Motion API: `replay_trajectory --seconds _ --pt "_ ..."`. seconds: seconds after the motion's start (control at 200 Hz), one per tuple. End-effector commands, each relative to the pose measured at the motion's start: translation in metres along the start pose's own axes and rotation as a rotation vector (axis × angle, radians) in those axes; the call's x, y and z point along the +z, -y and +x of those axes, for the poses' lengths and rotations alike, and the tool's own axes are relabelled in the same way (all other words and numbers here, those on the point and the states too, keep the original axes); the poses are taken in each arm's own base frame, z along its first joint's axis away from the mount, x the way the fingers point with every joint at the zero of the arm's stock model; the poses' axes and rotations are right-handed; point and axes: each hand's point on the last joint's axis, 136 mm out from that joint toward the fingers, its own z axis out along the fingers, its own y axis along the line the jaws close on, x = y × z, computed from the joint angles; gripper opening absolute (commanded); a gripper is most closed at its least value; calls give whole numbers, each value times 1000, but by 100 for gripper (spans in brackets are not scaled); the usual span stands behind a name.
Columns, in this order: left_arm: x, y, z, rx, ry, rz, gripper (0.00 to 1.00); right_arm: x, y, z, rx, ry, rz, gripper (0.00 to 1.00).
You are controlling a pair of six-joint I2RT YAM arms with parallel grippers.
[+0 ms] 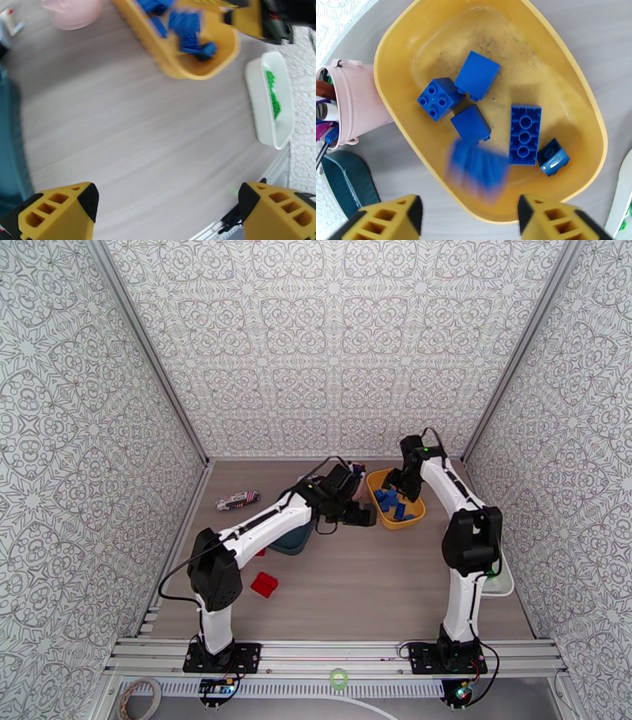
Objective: Sort the legos into containers by color
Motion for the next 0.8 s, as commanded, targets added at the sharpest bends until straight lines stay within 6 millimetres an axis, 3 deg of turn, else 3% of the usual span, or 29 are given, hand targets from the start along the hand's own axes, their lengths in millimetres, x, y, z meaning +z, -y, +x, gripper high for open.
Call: replay_trajectory --seconds 0.0,0.2,0.415,0.565,0.795 --pt "-41 -31 -13 -57 89 -62 99 -8 -2 -2 -1 -7 -12 73" --pt "-80 -93 -8 -170 157 -162 99 -20 -21 7 -50 8 -64 72" --pt "-110 -167 18 -347 184 -286 99 -26 -58 43 -157 -3 -90 70" --pt "-128 -208 39 -459 195 -353 99 -26 -95 81 -260 -29 -110 69" --pt "-151 -268 83 -680 202 -466 97 -26 -161 156 -485 -78 -122 69"
